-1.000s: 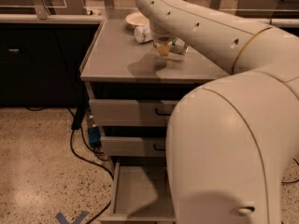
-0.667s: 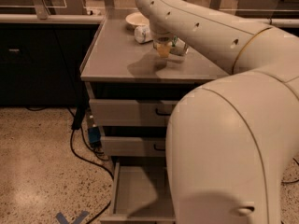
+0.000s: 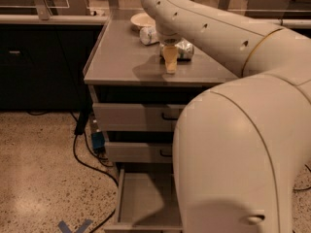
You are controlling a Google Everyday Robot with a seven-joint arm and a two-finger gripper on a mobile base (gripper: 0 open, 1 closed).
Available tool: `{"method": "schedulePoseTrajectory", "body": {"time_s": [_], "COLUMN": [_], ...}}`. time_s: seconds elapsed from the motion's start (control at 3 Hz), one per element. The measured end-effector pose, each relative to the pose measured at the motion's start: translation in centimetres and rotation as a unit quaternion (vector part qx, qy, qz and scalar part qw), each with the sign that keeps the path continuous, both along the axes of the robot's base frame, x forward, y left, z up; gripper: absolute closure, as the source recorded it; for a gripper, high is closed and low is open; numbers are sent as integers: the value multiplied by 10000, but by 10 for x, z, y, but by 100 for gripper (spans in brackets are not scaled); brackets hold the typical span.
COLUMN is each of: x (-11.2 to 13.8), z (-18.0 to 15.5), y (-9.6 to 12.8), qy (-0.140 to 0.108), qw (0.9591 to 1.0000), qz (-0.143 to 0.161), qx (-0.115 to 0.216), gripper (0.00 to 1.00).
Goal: Pick 7up can from bottom drawer and place on counter
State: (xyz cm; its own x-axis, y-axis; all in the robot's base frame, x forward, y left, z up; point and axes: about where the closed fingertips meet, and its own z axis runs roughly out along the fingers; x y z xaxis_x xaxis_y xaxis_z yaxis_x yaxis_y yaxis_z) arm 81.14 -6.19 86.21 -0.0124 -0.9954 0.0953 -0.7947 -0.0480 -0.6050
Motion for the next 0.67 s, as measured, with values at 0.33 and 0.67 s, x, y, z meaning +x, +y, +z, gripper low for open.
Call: {"method": "schedulePoseTrajectory", "body": {"time_s": [0.33,0.67], "x": [0,2], "z": [0,31], "y": [0,8], "qy": [1,-58], "qw": [10000,10000], "qz": [-4,-4], "qx": [-7,5], "gripper": [0,0]}}
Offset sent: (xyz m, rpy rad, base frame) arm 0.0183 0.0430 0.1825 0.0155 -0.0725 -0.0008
